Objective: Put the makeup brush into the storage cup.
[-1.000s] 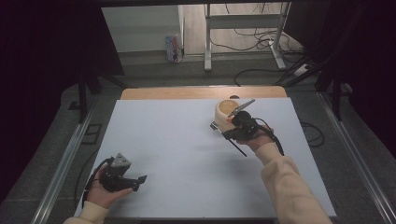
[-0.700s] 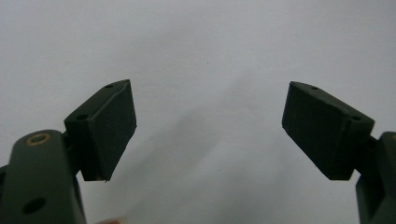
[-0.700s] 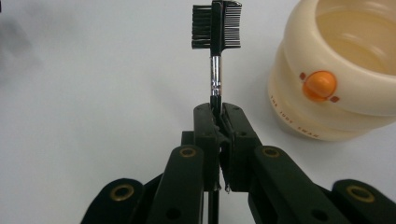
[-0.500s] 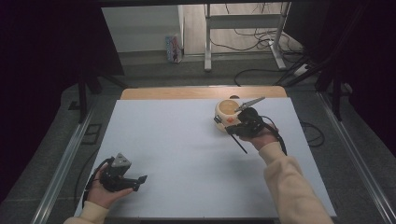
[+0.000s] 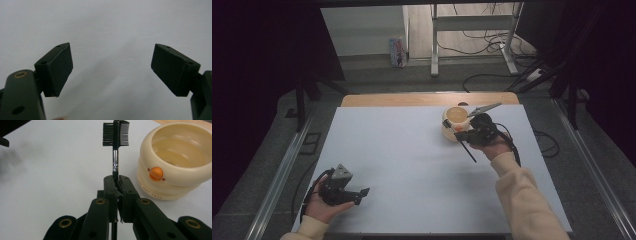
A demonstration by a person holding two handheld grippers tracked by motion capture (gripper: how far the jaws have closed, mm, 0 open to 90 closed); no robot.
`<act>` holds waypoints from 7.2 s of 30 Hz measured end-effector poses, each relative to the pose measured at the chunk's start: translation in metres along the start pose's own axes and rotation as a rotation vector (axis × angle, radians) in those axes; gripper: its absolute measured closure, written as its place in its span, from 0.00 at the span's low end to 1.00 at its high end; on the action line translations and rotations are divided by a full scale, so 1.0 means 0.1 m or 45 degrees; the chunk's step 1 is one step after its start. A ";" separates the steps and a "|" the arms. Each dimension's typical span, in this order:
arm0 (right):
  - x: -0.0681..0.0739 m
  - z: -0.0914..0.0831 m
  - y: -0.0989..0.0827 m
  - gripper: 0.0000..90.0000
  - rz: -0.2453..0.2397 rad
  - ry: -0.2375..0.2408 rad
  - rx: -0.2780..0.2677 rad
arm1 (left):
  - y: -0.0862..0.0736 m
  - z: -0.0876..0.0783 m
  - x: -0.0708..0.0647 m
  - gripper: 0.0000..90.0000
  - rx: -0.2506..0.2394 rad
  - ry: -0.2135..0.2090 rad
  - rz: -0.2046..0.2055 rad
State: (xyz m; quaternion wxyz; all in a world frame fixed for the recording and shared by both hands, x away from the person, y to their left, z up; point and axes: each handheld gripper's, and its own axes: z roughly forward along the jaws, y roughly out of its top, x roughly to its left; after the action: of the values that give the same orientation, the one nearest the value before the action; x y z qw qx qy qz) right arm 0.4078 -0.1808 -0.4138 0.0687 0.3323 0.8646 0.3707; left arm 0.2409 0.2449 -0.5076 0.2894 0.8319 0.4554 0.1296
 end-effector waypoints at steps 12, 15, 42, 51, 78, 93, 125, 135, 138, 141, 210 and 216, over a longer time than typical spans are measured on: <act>-0.02 -0.07 0.00 0.95 0.031 -0.010 -0.073 | 0.00 0.00 0.00 0.20 0.002 0.001 0.002; -0.02 -0.08 0.00 0.95 0.031 -0.015 -0.082 | 0.00 0.00 0.00 0.20 0.001 0.001 0.002; -0.06 -0.20 0.03 0.95 0.070 -0.037 -0.228 | 0.00 0.00 0.00 0.20 0.003 0.001 0.001; -0.06 -0.25 0.07 0.95 0.074 -0.056 -0.271 | 0.00 0.00 0.00 0.20 0.003 0.001 0.002; -0.11 -0.35 0.26 0.95 0.105 -0.058 -0.375 | 0.00 0.01 0.00 0.20 0.005 -0.003 0.002; -0.17 -0.33 0.32 0.95 0.135 -0.053 -0.429 | 0.00 0.01 0.00 0.20 0.004 -0.004 0.002; -0.37 -0.25 0.46 0.95 0.206 -0.101 -0.546 | -0.01 0.00 0.02 0.20 0.004 -0.005 0.002; -0.40 -0.22 0.53 0.95 0.218 -0.117 -0.567 | -0.01 0.01 0.02 0.20 0.004 -0.004 0.002; -0.42 -0.22 0.54 0.95 0.227 -0.126 -0.567 | -0.01 0.01 0.02 0.20 0.005 -0.006 0.000; -0.44 -0.20 0.56 0.95 0.251 -0.133 -0.574 | 0.00 0.01 0.02 0.20 0.005 -0.007 0.003; -0.69 0.53 0.48 0.95 0.253 -0.265 -0.606 | -0.02 0.01 0.06 0.20 0.004 -0.013 -0.007; -0.67 0.56 0.44 0.95 0.245 -0.262 -0.605 | -0.02 0.01 0.06 0.20 0.004 -0.012 -0.006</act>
State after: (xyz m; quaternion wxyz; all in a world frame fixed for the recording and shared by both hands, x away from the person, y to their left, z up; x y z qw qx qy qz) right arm 0.5026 -0.1676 -0.4321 0.1968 0.4233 0.7065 0.5320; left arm 0.2430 0.2501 -0.5096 0.2905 0.8320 0.4561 0.1242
